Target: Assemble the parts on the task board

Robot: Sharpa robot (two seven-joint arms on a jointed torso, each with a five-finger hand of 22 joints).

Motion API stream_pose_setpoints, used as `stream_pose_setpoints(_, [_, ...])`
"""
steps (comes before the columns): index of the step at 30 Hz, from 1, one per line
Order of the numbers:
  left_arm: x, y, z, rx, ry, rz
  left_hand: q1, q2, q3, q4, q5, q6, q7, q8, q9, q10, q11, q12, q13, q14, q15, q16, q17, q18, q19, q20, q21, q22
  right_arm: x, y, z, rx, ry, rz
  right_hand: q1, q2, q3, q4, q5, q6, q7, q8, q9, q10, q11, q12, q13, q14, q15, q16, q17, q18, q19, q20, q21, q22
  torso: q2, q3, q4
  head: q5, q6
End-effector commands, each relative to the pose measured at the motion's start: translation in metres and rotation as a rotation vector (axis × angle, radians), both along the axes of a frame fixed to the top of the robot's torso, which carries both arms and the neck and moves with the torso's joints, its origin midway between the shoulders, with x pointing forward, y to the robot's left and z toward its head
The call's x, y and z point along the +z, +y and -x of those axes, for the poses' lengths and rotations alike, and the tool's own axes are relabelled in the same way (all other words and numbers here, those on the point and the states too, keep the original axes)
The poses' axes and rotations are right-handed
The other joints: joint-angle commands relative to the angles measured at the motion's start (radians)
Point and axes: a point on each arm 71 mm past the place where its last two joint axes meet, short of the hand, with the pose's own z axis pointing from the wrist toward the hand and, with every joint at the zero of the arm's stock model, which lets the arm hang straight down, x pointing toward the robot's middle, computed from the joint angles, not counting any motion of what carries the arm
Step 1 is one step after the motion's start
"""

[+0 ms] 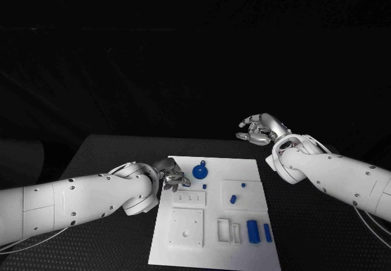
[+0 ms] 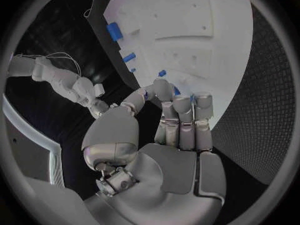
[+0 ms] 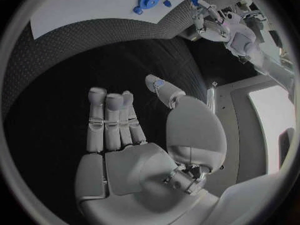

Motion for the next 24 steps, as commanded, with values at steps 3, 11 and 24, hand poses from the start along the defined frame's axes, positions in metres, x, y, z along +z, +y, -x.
stream_pose_setpoints(3, [-0.001, -0.002, 0.000, 0.007, -0.032, -0.027, 0.005, 0.004, 0.003, 0.005, 0.009, 0.170, -0.111, 0.012, 0.223, -0.019, -0.025, 0.026, 0.005, 0.013, -0.025, 0.019, -0.002, 0.013, 0.005, -0.118, 0.006, 0.014, 0.000, 0.000, -0.001, 0.002, 0.000, -0.004, 0.001, 0.012, -0.006, -0.002, 0.008, -0.007, 0.002, -0.001, 0.001, -0.008, -0.002, -0.004, -0.004, -0.007, -0.002, -0.003, -0.002, 0.053, -0.004, 0.001, -0.004, 0.002, -0.009, 0.0034, 0.0006, 0.005, -0.015])
stream_pose_setpoints(11, [-0.016, -0.009, 0.004, -0.004, 0.015, -0.039, 0.003, 0.006, 0.004, 0.005, 0.011, 0.172, -0.113, 0.015, 0.227, -0.021, -0.027, 0.038, 0.007, 0.014, -0.026, 0.027, -0.003, 0.013, 0.008, -0.118, 0.008, 0.014, -0.001, 0.002, -0.002, 0.004, 0.008, -0.002, 0.001, 0.014, -0.007, -0.003, 0.020, -0.008, 0.003, -0.001, 0.002, -0.009, -0.002, -0.002, -0.009, -0.008, -0.001, -0.002, -0.004, 0.053, -0.004, 0.002, -0.006, 0.003, -0.007, 0.0033, -0.0016, 0.007, -0.025])
stream_pose_setpoints(24, [-0.031, -0.017, 0.006, -0.018, 0.054, -0.050, -0.002, 0.013, 0.006, 0.004, 0.017, 0.172, -0.114, 0.017, 0.231, -0.024, -0.028, 0.049, 0.008, 0.013, -0.027, 0.034, -0.006, 0.013, 0.009, -0.118, 0.009, 0.015, -0.001, 0.003, -0.002, 0.004, 0.014, 0.000, 0.001, 0.016, -0.008, -0.003, 0.036, -0.010, 0.003, -0.001, 0.002, -0.010, -0.001, 0.001, -0.015, -0.009, -0.001, -0.001, -0.007, 0.053, -0.004, 0.003, -0.008, 0.004, -0.007, 0.0026, -0.0002, 0.003, -0.035])
